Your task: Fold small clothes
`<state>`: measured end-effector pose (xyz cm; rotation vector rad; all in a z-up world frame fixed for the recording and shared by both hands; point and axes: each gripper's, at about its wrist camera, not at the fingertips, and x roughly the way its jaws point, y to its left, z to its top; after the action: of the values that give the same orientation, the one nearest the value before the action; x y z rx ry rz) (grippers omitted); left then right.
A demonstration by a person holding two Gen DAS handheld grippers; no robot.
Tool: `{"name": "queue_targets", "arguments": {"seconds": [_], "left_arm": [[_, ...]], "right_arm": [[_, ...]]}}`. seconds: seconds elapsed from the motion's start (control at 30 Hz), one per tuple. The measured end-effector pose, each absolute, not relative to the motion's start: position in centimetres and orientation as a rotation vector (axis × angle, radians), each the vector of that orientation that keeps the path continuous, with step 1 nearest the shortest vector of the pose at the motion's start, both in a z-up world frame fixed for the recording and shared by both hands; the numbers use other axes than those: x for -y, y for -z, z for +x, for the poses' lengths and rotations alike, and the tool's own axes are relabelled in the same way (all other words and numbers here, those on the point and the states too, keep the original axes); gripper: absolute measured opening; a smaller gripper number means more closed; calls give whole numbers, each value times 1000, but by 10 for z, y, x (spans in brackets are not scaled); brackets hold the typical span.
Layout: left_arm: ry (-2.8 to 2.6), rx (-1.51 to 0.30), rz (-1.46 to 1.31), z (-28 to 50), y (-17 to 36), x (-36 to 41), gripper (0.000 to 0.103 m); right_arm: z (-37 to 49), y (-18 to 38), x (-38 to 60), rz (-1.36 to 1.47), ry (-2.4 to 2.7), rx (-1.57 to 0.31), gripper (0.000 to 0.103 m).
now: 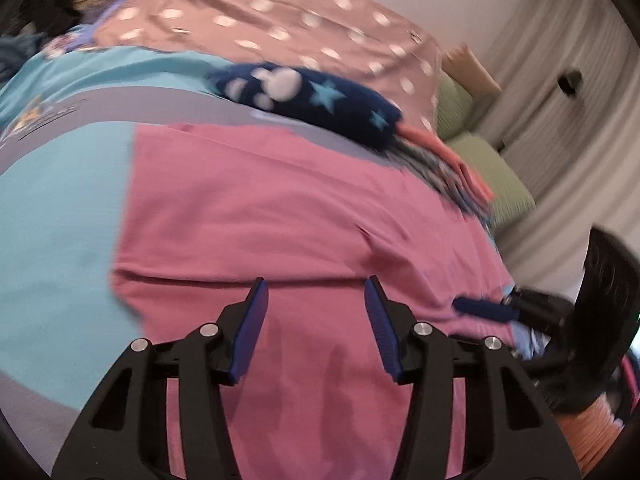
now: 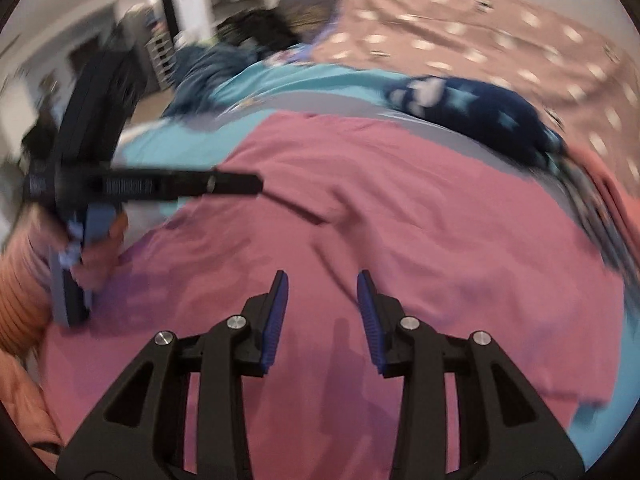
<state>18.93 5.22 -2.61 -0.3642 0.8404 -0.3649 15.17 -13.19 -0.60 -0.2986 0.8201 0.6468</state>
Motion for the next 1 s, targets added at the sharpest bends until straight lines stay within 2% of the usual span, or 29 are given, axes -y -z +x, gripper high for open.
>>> {"name": "queue_targets", "arguments": {"seconds": [0.1,0.13,0.17,0.27,0.33,0.37,0.4,0.43,0.47,0.5,0.77,1.0], "left_arm": [[318,-826,-383,185,23,-72,52],[301,-823,-387,183,23,-78,52],[289,-823,-394,181,23,-83,52],[271,-822,-408,179,24,-93,52],[272,-819,-405,177,25,-96,52],[274,-821,-405,178,26,-97,52],[277,-824,-407,180,27,-97,52],[279,-827,-411,182,28,-96,53],[280,-832,-417,184,30,-94,53],[284,-834,-422,184,30,-94,53],[417,-877,-369,182,34,-61,53],[520,-981,-311,211,47,-6,53]], "right_arm": [[169,22,112,-400,-611,-836,31],[178,29,110,-416,-585,-853,12],[185,34,111,-407,-578,-875,4],[206,23,134,-141,-641,-937,4],[206,-3,164,149,-778,-899,4],[206,-10,172,216,-815,-888,5],[207,-13,179,280,-855,-898,11],[210,-11,182,316,-875,-934,29],[213,-1,183,318,-887,-1014,41],[214,4,180,290,-847,-1047,45],[173,8,177,48,-732,-993,44],[154,-3,192,28,-628,-907,58]]}}
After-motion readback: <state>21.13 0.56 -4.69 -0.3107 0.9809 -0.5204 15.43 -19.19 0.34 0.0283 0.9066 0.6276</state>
